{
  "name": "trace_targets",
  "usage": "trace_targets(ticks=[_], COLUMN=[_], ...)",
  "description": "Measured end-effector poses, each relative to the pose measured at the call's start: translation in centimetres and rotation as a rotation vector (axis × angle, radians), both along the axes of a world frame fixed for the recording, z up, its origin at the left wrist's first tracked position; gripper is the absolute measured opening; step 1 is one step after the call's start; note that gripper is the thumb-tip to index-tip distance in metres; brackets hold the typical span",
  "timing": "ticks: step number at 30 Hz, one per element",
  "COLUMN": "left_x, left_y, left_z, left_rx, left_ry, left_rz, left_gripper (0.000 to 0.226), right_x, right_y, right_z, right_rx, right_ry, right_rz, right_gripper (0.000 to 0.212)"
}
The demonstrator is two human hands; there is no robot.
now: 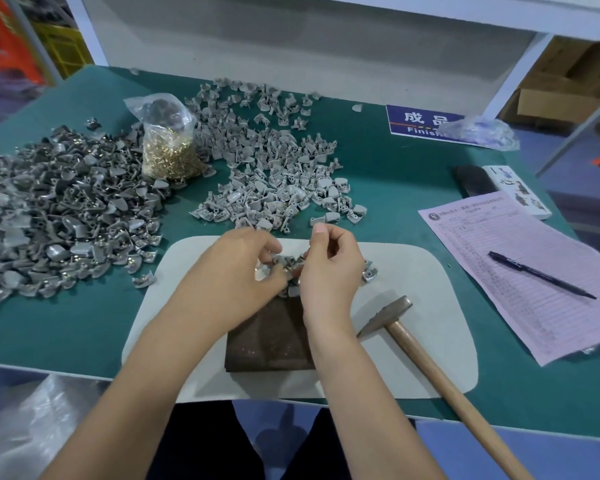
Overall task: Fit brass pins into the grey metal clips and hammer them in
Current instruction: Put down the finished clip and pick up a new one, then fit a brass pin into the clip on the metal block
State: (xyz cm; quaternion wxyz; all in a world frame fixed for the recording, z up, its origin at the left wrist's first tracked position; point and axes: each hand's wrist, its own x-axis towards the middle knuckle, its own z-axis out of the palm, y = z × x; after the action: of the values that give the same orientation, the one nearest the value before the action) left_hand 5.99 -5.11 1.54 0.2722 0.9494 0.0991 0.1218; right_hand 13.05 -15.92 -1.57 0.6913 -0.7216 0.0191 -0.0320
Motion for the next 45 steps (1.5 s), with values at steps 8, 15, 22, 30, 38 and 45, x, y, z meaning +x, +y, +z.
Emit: trace_targets(ticks=[8, 15, 22, 30, 38, 45], left_x=[-5.4, -7.5, -7.1, -7.2, -7.1, -7.2], left_y=[-3.0, -1.6, -2.2, -2.9, -3.1, -2.7], left_z=[-1.2, -2.0, -1.9, -2.8, -4.1, -3.7], left_rx=[-0.141, -0.214, -0.176, -0.187, -0.323, -0.364], left_ry=[0.078, 0.02, -0.007, -0.117, -0.19, -0.152], left_rz=[0.021, 0.015, 0.01, 0.068, 0.122, 0.139], left_gripper=[0.033, 0.035, 0.01, 0.01, 0.01, 0.011], right_x=[-0.7, -4.8, -5.8, -5.8, -5.3, -4.1], right_y=[-0.7, -6.2, -7.4, -6.7, -5.3, -6.2], right_z=[0.9, 1.6, 0.9, 2.6, 5.6, 4.8], right_rx=[0.133, -0.192, -0.565, -0.803, -1.269, -1.115], right_ry=[0.0, -0.185, -0.359, -0.453, -0.556, -0.407], right_rz=[0.135, 0.477, 0.559, 0.576, 0.696, 0.677], right_gripper=[0.007, 0.01, 0.012, 0.012, 0.025, 0.009])
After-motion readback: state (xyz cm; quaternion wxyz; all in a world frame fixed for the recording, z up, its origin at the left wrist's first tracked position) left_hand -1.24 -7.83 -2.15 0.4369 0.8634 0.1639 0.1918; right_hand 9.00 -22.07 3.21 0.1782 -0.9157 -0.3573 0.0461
